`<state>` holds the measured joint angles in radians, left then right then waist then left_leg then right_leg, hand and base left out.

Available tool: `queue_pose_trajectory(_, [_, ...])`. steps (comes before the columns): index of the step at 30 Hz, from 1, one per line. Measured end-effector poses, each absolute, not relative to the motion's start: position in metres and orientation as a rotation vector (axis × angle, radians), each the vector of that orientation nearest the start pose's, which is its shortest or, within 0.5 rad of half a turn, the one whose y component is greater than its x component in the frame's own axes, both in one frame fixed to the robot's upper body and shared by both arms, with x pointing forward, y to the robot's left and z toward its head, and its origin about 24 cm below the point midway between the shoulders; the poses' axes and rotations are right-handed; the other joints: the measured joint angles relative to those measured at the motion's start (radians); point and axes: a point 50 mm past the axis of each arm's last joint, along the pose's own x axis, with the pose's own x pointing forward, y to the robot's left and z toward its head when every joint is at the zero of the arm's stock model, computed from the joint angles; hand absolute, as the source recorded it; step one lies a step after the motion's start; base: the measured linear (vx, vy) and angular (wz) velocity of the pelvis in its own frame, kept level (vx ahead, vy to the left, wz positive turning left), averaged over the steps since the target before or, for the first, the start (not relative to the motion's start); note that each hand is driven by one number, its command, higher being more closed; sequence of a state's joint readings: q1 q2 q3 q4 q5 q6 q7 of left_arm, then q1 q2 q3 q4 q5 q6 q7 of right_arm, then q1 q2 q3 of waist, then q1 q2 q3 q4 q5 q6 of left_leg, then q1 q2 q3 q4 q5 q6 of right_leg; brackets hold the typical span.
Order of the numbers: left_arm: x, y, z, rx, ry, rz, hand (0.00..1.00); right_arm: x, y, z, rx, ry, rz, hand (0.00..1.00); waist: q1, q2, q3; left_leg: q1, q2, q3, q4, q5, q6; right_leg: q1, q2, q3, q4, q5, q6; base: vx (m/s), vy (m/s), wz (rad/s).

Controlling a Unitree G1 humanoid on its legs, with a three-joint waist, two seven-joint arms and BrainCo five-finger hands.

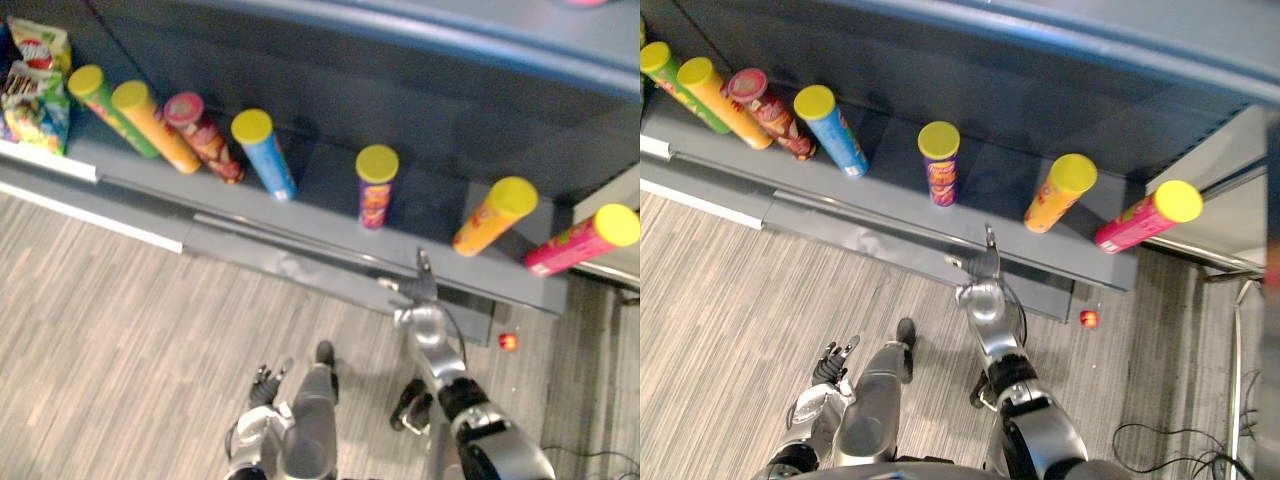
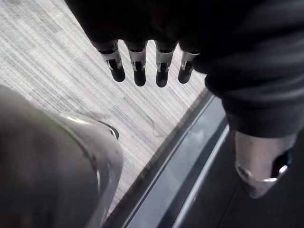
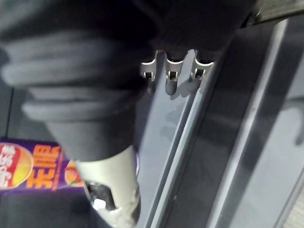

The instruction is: Put the gum and the chips on the shelf.

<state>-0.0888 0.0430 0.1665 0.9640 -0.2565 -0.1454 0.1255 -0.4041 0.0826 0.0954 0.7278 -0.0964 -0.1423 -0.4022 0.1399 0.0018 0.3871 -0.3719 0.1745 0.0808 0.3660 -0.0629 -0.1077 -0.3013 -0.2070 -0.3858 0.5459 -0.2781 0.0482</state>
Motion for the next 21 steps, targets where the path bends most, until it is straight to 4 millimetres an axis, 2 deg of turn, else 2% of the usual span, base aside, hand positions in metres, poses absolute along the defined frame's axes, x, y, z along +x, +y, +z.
queue_pose_trajectory(1, [0.182, 0.195, -0.124, -0.202, 0.736, 0.389, 0.0, 0.304, -0.096, -0.005, -0.128, 0.18, -0.15, 0.0, -0.004, -0.005, -0.003, 0.018, 0.002, 0.008, -0.014, 0.003, 0.0, 0.014, 0.004, 0.004, -0.018, 0.008, 0.002, 0.08, 0.024, -0.3])
queue_pose_trajectory(2, [0.178, 0.196, -0.127, -0.177, 0.756, 0.379, 0.0, 0.294, -0.104, -0.019, -0.133, 0.227, -0.153, 0.0, -0.012, -0.015, -0.02, 0.049, 0.005, 0.025, -0.038, 0.01, 0.0, 0.035, 0.015, 0.015, -0.053, 0.027, 0.002, 0.1, 0.035, -0.24])
queue_pose_trajectory(7, [0.142, 0.207, -0.145, -0.106, 0.904, 0.383, 0.0, 0.236, -0.143, -0.074, -0.181, 0.438, -0.139, 0.0, -0.071, -0.039, -0.144, 0.177, -0.009, 0.078, -0.219, 0.058, 0.002, 0.12, 0.052, 0.053, -0.226, 0.097, 0.023, 0.15, 0.049, -0.27])
queue_pose_trajectory(8, [0.133, 0.208, -0.148, -0.098, 0.924, 0.379, 0.0, 0.223, -0.151, -0.08, -0.194, 0.463, -0.122, 0.0, -0.077, -0.038, -0.166, 0.211, -0.01, 0.099, -0.264, 0.07, 0.002, 0.139, 0.061, 0.068, -0.263, 0.113, 0.026, 0.16, 0.04, -0.39])
queue_pose_trajectory(10, [0.125, 0.21, -0.15, -0.086, 0.944, 0.378, 0.0, 0.209, -0.155, -0.087, -0.2, 0.49, -0.096, 0.0, -0.088, -0.038, -0.188, 0.241, -0.011, 0.114, -0.301, 0.079, 0.001, 0.159, 0.069, 0.077, -0.296, 0.126, 0.029, 0.12, 0.023, -0.29])
queue_pose_trajectory(12, [0.111, 0.212, -0.155, -0.1, 0.987, 0.392, 0.0, 0.179, -0.165, -0.1, -0.216, 0.561, -0.047, 0.0, -0.11, -0.039, -0.226, 0.296, -0.016, 0.138, -0.356, 0.088, -0.001, 0.197, 0.081, 0.097, -0.344, 0.14, 0.034, 0.13, 0.019, -0.25])
queue_pose_trajectory(13, [0.107, 0.212, -0.156, -0.104, 1.0, 0.395, 0.0, 0.171, -0.166, -0.103, -0.211, 0.581, -0.034, 0.0, -0.113, -0.039, -0.233, 0.309, -0.018, 0.142, -0.366, 0.088, -0.002, 0.206, 0.083, 0.099, -0.353, 0.142, 0.036, 0.11, 0.03, -0.18])
queue_pose_trajectory(15, [0.099, 0.215, -0.158, -0.11, 1.022, 0.412, 0.0, 0.139, -0.171, -0.117, -0.192, 0.675, -0.013, 0.0, -0.116, -0.041, -0.267, 0.34, -0.023, 0.158, -0.391, 0.088, -0.002, 0.229, 0.09, 0.114, -0.389, 0.152, 0.04, 0.09, 0.031, -0.19])
queue_pose_trajectory(18, [0.089, 0.219, -0.159, -0.12, 1.041, 0.443, 0.0, 0.111, -0.173, -0.133, -0.149, 0.793, -0.017, 0.0, -0.127, -0.046, -0.292, 0.359, -0.023, 0.181, -0.41, 0.088, -0.002, 0.244, 0.098, 0.133, -0.426, 0.171, 0.041, 0.07, 0.025, -0.21])
queue_pose_trajectory(21, [0.081, 0.222, -0.161, -0.148, 1.059, 0.482, 0.0, 0.103, -0.185, -0.142, -0.081, 0.855, -0.121, 0.0, -0.138, -0.046, -0.3, 0.392, -0.026, 0.211, -0.423, 0.087, -0.003, 0.273, 0.103, 0.161, -0.463, 0.196, 0.044, 0.05, 0.035, -0.28])
